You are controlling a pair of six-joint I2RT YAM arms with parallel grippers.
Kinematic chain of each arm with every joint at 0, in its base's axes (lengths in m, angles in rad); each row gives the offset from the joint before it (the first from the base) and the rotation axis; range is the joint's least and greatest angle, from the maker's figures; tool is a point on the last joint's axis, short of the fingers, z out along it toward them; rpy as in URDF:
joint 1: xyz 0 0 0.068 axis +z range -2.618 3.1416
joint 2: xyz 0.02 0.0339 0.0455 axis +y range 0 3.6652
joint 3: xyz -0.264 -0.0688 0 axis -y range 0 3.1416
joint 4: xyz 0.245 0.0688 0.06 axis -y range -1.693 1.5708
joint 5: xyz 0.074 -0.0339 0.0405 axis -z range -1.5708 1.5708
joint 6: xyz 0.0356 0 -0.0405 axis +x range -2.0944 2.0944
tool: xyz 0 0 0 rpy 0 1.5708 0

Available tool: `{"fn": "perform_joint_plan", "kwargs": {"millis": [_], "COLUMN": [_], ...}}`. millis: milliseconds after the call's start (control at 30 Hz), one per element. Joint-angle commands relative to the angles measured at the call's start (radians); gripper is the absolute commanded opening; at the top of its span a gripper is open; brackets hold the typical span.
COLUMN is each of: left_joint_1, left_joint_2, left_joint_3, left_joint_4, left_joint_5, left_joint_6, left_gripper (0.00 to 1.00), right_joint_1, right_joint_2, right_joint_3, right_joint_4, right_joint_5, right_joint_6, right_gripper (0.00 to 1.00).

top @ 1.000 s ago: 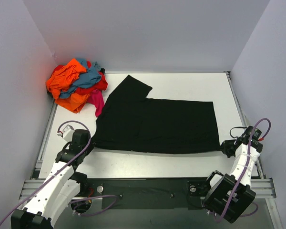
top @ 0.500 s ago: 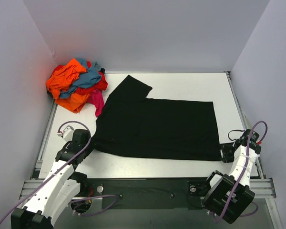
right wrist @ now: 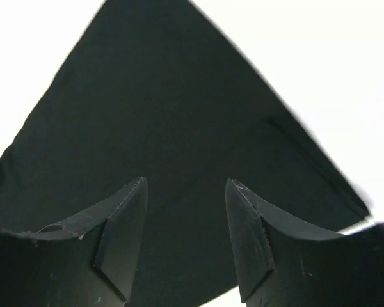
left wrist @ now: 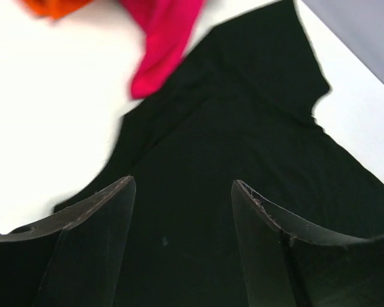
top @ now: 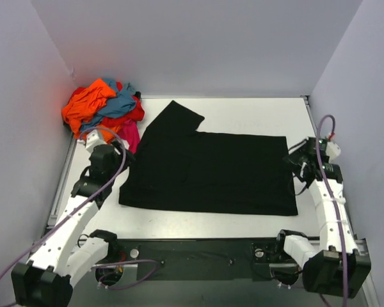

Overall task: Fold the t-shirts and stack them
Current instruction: Grap the side of the flattened tshirt furthest away from the robot with both arms

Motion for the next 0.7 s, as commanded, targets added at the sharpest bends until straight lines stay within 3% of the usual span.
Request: {"fn": "perform_joint_plan", "kwargs": {"millis": [0, 133, 400, 600, 667], "left_joint_1": [0.002, 0.003, 0.013, 0.042, 0.045], "left_joint_2": [0.217, 0.517, 0.981, 1.355, 1.507], "left_joint_3": [0.028, 0.253, 0.697, 1.141, 1.415], "left_joint_4": [0.467, 0.495, 0.491, 0.339, 0.233], "left_joint_5": [0.247, 0.315, 0.314, 0.381, 0.395], "left_joint_6": [0.131, 0.152, 0.217, 0.213, 0.215], "left_gripper": [0.71, 0.66, 0.65, 0.62, 0.62], "right_joint_1": [0.187, 0.323, 0.356, 0.356, 0.354], "right_joint_2": [0.155, 0.272, 0.334, 0.327, 0.337], "right_joint_3": [0.136, 0.187, 0.173, 0.144, 0.139], "right_joint_4": [0.112, 0.153, 0.251, 0.328, 0.345], "right_joint_5": [0.117, 0.118, 0.099, 0.059, 0.043], "right_joint_6": [-0.03, -0.043, -0.123, -0.168, -0.169], "right_gripper": [0.46, 0.44, 0.44, 0.44, 0.44]}}
